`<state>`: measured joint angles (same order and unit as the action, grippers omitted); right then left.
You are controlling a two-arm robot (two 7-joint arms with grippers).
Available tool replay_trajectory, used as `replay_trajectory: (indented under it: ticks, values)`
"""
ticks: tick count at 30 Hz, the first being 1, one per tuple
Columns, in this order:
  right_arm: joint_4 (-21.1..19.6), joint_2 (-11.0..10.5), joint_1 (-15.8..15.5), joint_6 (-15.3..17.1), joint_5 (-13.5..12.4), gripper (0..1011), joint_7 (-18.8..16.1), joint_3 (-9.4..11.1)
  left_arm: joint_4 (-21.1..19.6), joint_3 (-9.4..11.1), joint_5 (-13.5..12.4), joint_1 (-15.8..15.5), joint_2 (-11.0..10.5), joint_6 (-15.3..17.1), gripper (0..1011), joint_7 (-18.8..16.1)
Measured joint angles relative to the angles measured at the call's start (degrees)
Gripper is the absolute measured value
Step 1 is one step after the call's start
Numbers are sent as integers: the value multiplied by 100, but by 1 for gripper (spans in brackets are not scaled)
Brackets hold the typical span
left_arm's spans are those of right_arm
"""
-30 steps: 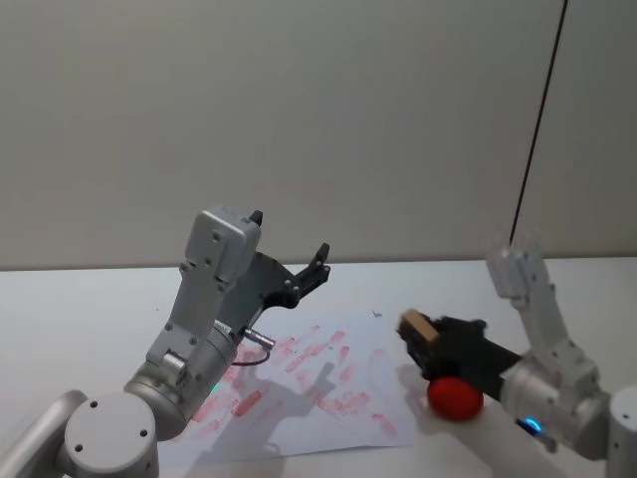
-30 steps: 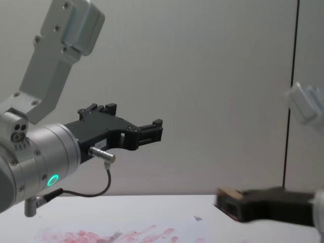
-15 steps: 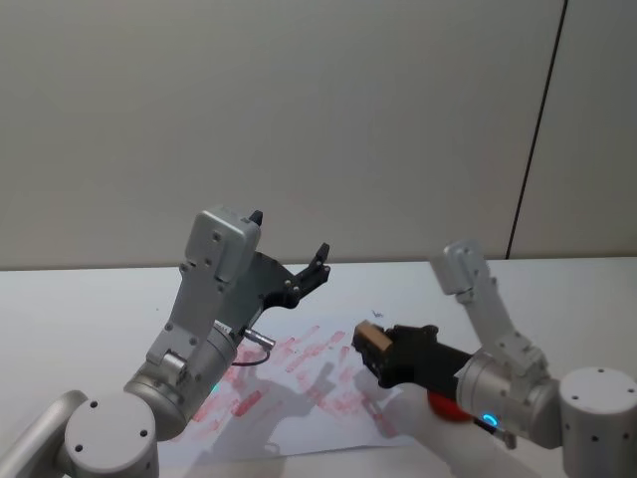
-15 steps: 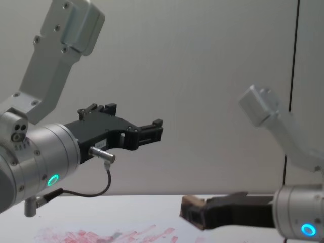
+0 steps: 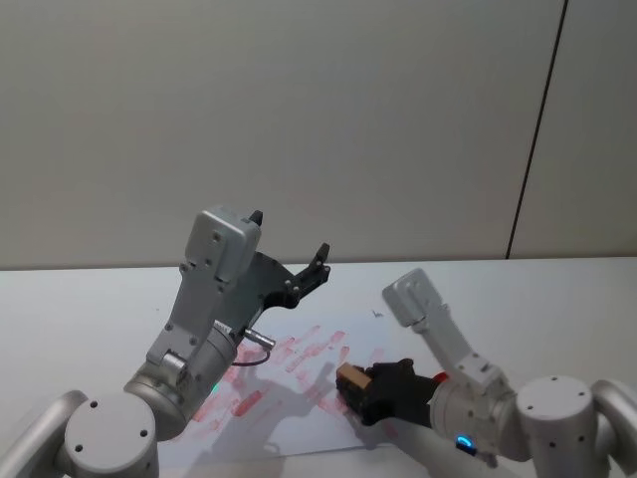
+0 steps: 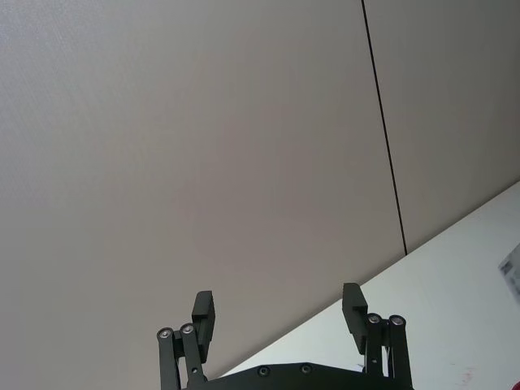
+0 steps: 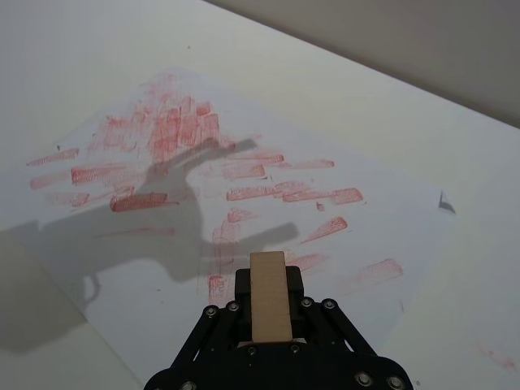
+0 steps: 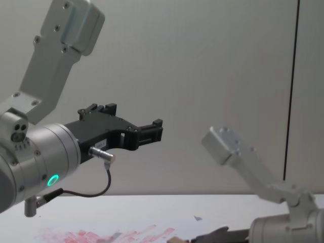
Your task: Use the one hand to pick up the stamp and affix it onto the A4 paper.
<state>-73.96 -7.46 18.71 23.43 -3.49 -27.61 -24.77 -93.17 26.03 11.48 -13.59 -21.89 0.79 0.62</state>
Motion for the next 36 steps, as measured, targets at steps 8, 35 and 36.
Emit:
replay_trajectory:
  ticks: [8, 35, 36]
  values:
    - [259, 107, 113, -50, 164, 221, -24, -91, 0, 0, 0, 0, 0, 0, 1001, 0]
    - [-674, -299, -113, -333, -745, 221, 548, 403, 0, 0, 0, 0, 0, 0, 1001, 1]
    - [-747, -371, -170, -303, -783, 221, 577, 452, 0, 0, 0, 0, 0, 0, 1001, 1]
